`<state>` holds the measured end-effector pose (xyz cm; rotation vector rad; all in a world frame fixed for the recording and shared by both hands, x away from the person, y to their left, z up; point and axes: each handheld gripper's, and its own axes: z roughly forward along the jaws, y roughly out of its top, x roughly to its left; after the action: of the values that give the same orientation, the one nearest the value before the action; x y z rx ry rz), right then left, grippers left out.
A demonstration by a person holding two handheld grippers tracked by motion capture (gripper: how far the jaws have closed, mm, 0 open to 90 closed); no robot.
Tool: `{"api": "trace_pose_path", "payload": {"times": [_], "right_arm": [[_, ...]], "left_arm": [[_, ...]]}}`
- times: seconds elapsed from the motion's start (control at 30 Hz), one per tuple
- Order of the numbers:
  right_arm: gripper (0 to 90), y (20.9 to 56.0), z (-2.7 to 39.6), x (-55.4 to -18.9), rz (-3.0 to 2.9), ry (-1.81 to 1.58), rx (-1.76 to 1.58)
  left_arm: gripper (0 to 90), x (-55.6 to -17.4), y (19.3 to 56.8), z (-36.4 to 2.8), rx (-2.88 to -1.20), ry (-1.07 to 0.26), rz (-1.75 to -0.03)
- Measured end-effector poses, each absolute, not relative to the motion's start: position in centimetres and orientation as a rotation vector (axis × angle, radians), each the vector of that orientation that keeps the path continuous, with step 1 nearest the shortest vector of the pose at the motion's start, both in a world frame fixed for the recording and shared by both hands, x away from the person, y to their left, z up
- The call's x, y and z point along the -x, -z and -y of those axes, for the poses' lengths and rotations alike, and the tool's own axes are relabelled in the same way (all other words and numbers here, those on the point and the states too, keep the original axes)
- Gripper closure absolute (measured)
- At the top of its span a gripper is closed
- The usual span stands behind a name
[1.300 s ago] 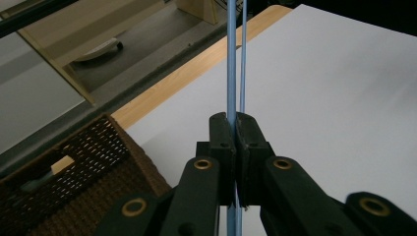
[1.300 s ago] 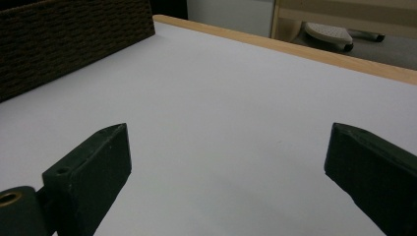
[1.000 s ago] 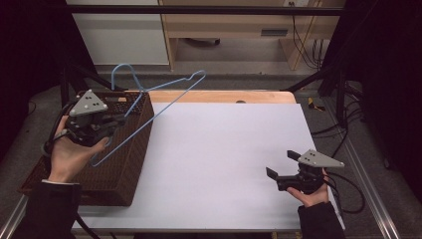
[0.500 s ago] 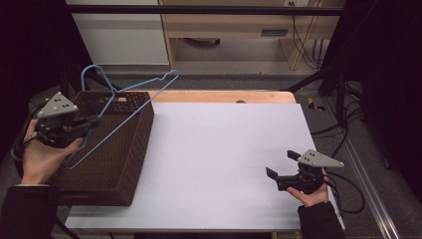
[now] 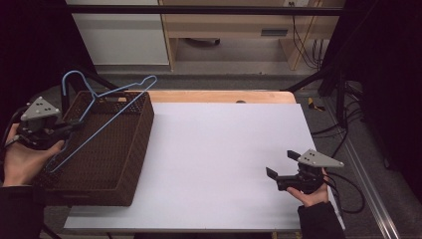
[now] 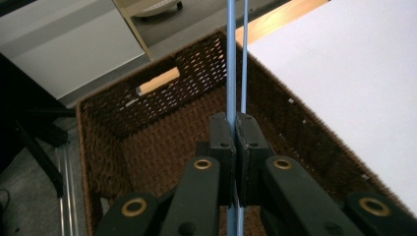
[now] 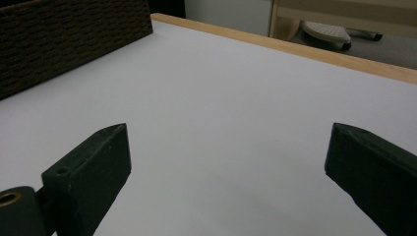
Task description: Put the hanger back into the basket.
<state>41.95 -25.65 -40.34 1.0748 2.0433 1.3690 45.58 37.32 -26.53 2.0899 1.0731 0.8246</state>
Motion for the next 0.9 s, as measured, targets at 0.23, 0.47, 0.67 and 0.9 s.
{"api": "trace_pose_path", "payload": {"times": [0.23, 0.47, 0.67, 0.9], "right_arm": [[4.3, 40.4, 25.6, -42.0, -2.045, -1.366, -1.073], [4.3, 40.3, 25.7, -42.0, -2.046, -1.367, -1.073], [4.3, 40.4, 25.6, -42.0, -2.045, -1.368, -1.072], [4.3, 40.4, 25.6, -42.0, -2.046, -1.367, -1.072]], "left_arm": [[87.3, -45.9, 27.5, -38.7, -2.105, -0.824, -1.104], [87.3, -46.1, 28.6, -39.8, -2.129, -0.815, -1.123], [87.3, -46.1, 29.7, -40.7, -2.159, -0.812, -1.144], [87.3, -46.3, 31.2, -41.1, -2.176, -0.805, -1.166]]}}
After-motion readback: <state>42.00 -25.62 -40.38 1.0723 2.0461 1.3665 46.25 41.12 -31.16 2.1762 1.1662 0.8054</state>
